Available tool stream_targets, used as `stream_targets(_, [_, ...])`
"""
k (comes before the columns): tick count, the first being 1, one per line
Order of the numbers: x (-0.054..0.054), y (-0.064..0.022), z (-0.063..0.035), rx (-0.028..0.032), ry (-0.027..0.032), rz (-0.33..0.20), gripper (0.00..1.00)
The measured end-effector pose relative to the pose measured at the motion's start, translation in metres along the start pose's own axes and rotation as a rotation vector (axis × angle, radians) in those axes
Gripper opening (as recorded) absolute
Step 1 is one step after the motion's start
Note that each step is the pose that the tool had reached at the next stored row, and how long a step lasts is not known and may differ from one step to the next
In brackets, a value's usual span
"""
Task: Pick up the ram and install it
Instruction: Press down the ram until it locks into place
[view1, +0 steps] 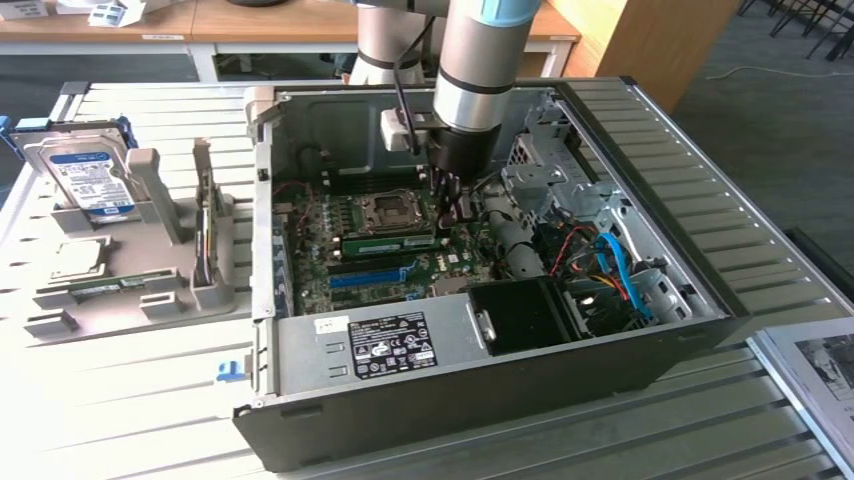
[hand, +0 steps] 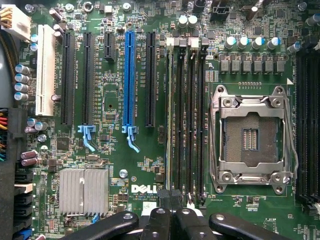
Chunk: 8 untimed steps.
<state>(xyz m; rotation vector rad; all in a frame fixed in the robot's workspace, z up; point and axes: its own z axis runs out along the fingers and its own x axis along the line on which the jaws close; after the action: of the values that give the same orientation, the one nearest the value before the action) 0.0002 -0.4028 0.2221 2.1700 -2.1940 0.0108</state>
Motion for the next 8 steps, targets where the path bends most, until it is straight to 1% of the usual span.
stream_targets(8, [0.0,0.0,0.0002,0.0,0.0,0.0,0.1])
